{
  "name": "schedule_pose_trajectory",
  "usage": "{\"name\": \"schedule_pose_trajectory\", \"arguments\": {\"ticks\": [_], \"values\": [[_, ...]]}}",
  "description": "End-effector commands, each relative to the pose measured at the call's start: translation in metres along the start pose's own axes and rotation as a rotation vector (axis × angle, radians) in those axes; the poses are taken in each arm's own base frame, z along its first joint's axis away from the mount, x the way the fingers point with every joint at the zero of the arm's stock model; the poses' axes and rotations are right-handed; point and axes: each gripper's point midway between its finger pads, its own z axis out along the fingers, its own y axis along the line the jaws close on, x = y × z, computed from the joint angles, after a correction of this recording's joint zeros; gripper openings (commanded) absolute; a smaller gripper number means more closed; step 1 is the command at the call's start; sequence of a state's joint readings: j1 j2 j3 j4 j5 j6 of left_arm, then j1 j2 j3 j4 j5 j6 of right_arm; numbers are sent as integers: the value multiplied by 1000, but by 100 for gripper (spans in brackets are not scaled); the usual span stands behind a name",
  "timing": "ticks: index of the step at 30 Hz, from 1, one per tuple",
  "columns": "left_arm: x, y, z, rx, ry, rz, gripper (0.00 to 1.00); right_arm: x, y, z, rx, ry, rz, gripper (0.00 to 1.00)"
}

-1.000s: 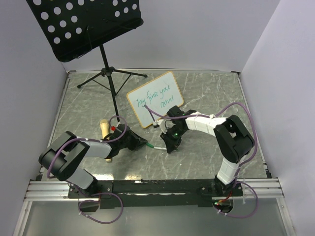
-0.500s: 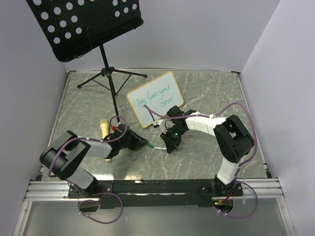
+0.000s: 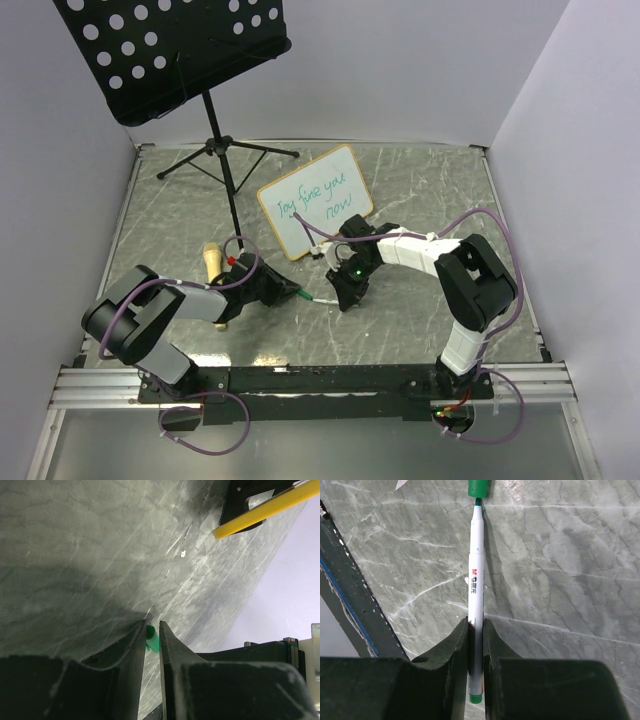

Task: Write a sentence on the whiteboard
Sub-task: Insert the whiteboard marker without the cap into the pen cap.

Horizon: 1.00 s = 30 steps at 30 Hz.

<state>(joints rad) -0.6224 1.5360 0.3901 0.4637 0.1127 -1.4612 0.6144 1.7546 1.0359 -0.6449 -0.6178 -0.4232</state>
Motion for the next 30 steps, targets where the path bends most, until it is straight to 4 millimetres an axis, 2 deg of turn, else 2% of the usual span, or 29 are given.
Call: {"name": "schedule_pose_trajectory", "arguments": {"ticks": [1, 30], "values": [[5, 43, -1, -133, 12, -1, 24, -20, 1, -13, 20, -75, -33, 0], [7, 52, 2, -155, 19, -10, 24, -10, -1, -17, 12, -63, -16, 0]]}}
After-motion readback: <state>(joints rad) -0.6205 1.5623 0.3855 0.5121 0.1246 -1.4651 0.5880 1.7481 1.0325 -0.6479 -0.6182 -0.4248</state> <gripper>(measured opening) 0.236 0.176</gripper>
